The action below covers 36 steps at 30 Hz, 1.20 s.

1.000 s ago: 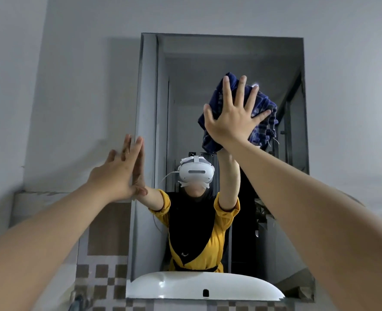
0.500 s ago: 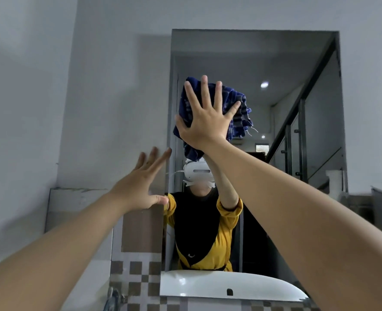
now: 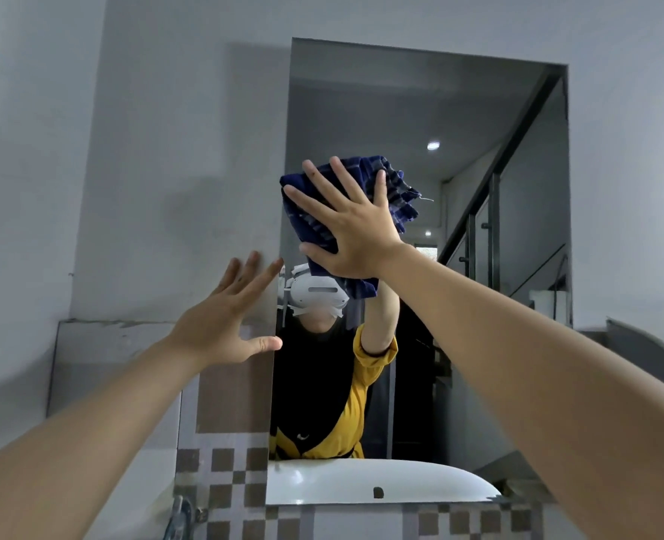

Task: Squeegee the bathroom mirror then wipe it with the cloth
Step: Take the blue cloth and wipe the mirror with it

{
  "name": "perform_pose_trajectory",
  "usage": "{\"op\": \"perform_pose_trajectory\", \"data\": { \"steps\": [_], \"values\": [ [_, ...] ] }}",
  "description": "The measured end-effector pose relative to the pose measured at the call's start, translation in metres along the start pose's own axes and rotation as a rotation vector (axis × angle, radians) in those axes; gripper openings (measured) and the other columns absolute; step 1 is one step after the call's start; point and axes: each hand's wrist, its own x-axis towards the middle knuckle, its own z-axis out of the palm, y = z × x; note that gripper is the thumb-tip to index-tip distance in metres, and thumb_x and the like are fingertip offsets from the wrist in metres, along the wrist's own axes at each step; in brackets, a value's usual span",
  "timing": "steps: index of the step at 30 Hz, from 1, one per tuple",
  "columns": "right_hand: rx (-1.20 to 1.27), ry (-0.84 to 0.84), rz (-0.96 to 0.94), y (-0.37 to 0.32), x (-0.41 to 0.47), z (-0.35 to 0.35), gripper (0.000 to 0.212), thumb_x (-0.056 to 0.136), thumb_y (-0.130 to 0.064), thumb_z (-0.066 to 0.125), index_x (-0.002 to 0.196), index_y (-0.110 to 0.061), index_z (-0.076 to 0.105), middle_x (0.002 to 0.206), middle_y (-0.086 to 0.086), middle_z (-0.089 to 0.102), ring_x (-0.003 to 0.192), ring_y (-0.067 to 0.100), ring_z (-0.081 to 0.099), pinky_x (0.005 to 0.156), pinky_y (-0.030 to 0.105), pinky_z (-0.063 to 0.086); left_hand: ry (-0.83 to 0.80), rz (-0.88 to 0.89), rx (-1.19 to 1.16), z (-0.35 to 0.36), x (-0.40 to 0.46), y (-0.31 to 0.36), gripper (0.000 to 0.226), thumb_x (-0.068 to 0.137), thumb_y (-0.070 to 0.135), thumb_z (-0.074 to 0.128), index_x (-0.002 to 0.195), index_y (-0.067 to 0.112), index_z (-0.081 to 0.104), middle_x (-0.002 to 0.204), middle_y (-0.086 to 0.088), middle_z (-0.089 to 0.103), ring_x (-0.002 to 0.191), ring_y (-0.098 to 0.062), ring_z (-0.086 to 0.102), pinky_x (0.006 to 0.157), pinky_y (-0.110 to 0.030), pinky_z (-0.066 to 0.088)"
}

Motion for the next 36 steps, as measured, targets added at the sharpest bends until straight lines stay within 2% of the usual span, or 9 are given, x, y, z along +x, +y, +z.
{"op": "perform_pose_trajectory", "data": {
  "steps": [5,9,17,26,32,36],
  "values": [
    [-0.019,-0.019,0.0,0.026,-0.03,-0.001,0.077,0.084,-0.066,0.042,0.151,-0.041,0.013,0.163,-0.005,0.008,0.149,0.03,0.003,0.104,0.077,0.007,-0.039,-0.04,0.021,-0.002,0.001,0.003,0.107,0.072,0.056,0.068,0.136,0.057,-0.018,0.151,0.021,-0.025,0.141,-0.011,-0.022,0.11,-0.049,0.028],
    [-0.024,-0.028,0.04,0.053,-0.055,-0.001,0.079,0.084,-0.067,0.042,0.151,-0.042,0.01,0.163,-0.006,0.004,0.149,0.029,0.0,0.105,0.077,0.006,-0.034,-0.033,0.01,0.0,-0.001,0.005,0.105,0.068,0.065,0.062,0.136,0.058,-0.018,0.15,0.022,-0.024,0.141,-0.012,-0.021,0.109,-0.05,0.029],
    [-0.027,-0.02,0.149,0.114,-0.095,-0.005,0.078,0.082,-0.069,0.036,0.151,-0.043,0.009,0.163,-0.006,0.002,0.149,0.028,-0.002,0.106,0.075,0.003,-0.029,-0.041,0.011,0.003,-0.002,0.007,0.103,0.076,0.051,0.066,0.134,0.06,-0.019,0.151,0.024,-0.023,0.14,-0.008,-0.022,0.114,-0.045,0.019],
    [0.027,0.053,0.461,0.173,-0.138,-0.008,0.077,0.083,-0.069,0.031,0.151,-0.043,0.008,0.163,-0.006,0.003,0.149,0.027,0.0,0.108,0.074,0.002,-0.04,-0.08,0.028,0.004,-0.005,0.012,0.097,0.069,0.061,0.052,0.134,0.06,-0.02,0.152,0.022,-0.022,0.141,-0.01,-0.021,0.116,-0.043,0.012],
    [0.134,0.099,0.745,0.163,-0.151,-0.004,0.075,0.085,-0.067,0.036,0.149,-0.048,0.003,0.162,-0.01,-0.002,0.149,0.022,-0.006,0.109,0.071,-0.001,-0.01,-0.146,0.079,0.011,-0.015,0.019,0.09,0.075,0.058,0.049,0.134,0.06,-0.02,0.152,0.011,-0.026,0.142,-0.017,-0.018,0.109,-0.065,0.021],
    [0.153,0.105,0.911,0.143,-0.153,0.0,0.074,0.087,-0.065,0.035,0.15,-0.045,0.003,0.163,-0.008,-0.003,0.149,0.025,-0.005,0.109,0.073,0.002,-0.131,-0.136,0.226,0.017,-0.026,0.022,0.096,0.081,0.057,0.053,0.134,0.055,-0.027,0.146,0.007,-0.039,0.14,-0.02,-0.024,0.11,-0.063,0.013]
  ]
}}
